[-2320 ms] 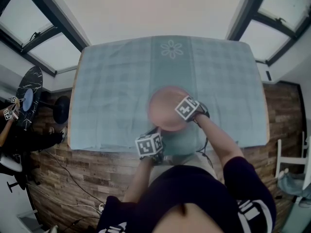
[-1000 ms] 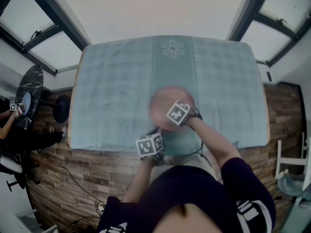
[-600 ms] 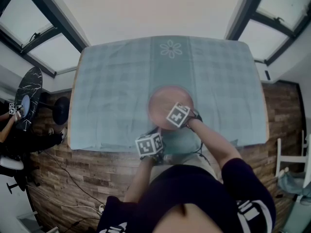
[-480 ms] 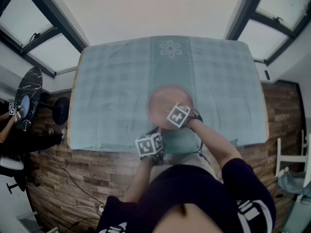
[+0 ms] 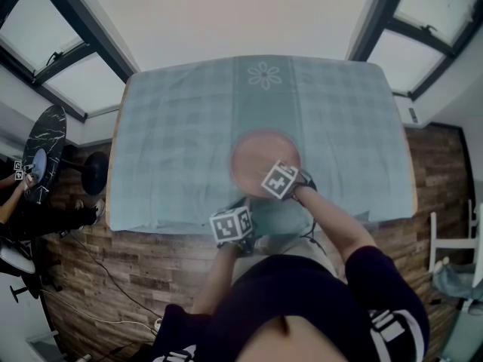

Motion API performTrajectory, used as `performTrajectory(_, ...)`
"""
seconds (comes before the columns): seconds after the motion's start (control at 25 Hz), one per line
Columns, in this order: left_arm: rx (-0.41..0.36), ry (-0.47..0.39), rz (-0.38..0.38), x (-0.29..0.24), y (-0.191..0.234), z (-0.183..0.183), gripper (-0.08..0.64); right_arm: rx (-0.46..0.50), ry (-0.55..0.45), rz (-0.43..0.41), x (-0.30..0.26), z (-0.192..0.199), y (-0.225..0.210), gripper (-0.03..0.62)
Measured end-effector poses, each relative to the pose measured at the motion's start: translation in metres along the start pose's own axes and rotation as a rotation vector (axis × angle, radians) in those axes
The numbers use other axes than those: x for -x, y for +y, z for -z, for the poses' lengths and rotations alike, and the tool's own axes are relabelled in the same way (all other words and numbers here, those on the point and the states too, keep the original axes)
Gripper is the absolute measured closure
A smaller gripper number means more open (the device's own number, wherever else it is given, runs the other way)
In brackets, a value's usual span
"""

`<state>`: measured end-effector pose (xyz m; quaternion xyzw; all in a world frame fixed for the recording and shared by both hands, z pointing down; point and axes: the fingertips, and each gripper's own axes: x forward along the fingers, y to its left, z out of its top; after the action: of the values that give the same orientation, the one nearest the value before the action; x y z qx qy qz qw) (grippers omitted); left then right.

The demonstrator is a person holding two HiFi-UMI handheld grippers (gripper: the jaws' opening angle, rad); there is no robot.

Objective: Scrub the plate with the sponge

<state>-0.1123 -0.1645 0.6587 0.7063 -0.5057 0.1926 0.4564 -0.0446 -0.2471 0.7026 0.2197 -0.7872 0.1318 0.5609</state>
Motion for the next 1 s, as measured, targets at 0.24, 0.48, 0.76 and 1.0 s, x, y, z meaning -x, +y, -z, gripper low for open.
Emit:
performTrajectory(0.24,-0.005,-0.010,0.007,0.010,0.001,0.003,0.548,-0.046,-0.079,0.020,0.005,-0.006,0.009,0.555)
performTrajectory(0.48,-0.014,-0.007,0.008,0.016,0.005,0.009,0.548,-0.098,-0.066,0.052,0.017,0.006,0.016,0.555)
performTrajectory(0.76,-0.038,-0.003,0.015,0.027,0.004,0.018,0.548,-0.210,-0.078,0.070,0.039,0.020,0.021,0.555)
performTrajectory(1.0,-0.053,0.007,0.013,0.030,0.003,0.026,0.548,-0.295,-0.129,0.033,0.053,0.022,0.036,0.557)
